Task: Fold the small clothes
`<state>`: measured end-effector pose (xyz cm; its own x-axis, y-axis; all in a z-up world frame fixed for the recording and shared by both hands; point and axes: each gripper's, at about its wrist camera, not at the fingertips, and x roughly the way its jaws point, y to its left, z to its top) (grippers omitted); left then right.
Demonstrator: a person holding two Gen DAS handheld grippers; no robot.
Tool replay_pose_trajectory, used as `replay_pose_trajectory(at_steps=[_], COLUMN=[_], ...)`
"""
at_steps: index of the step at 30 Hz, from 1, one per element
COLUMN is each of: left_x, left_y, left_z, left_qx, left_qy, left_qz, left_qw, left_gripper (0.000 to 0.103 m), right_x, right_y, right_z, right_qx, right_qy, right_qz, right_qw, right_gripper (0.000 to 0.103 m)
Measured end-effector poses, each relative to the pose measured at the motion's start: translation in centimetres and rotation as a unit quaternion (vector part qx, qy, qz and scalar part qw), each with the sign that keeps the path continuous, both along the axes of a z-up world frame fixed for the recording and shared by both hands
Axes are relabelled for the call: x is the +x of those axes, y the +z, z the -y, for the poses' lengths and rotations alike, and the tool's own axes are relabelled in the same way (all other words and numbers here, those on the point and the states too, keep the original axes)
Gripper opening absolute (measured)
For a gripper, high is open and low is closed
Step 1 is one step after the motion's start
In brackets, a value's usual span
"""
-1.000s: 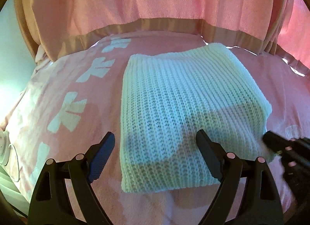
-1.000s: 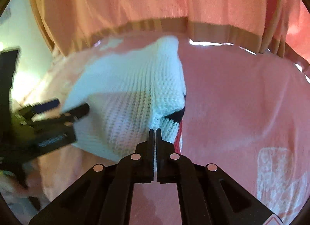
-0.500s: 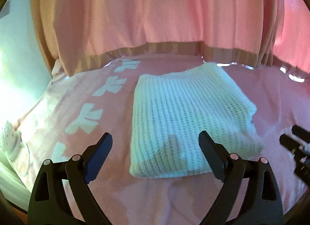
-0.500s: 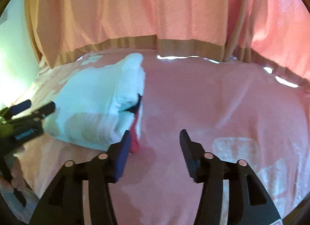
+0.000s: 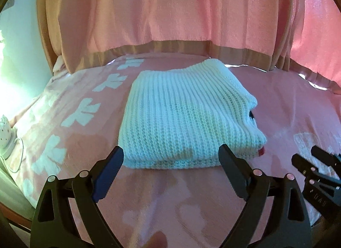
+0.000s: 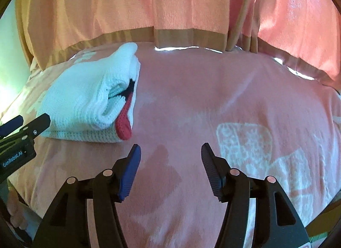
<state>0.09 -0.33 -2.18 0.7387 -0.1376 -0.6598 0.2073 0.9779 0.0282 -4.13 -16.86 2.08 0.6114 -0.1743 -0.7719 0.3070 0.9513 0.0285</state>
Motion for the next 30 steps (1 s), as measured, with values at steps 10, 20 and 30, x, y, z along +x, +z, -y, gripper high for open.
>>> replay_pose_trajectory(at_steps=[10,20,30], left_x=[-0.4,-0.3,-0.5], left_y=[-0.4,-0.5,-0.8], left_z=[0.3,0.1,0.5], left_qx=[0.010,0.012,0.013], left_qy=[0.007,0.016,0.007], left_qz=[-0.001,-0.003,-0.012], left_qw=[0.9999,0.9998,0.9998], left_gripper=[0.088,0.093,0.097], right_x=[-0.1,0.5,0.5], right_y=[-0.4,-0.5,-0.6], right_z=[-1.6,-2.4,-3.1], right_qx=[0.000,0.004,0.005], right_qy=[0.019,0.027,0.024], right_qz=[-0.007,-0.007,-0.008], right_qw=[1.000,1.000,1.000], right_gripper=[0.058,0.058,0.058])
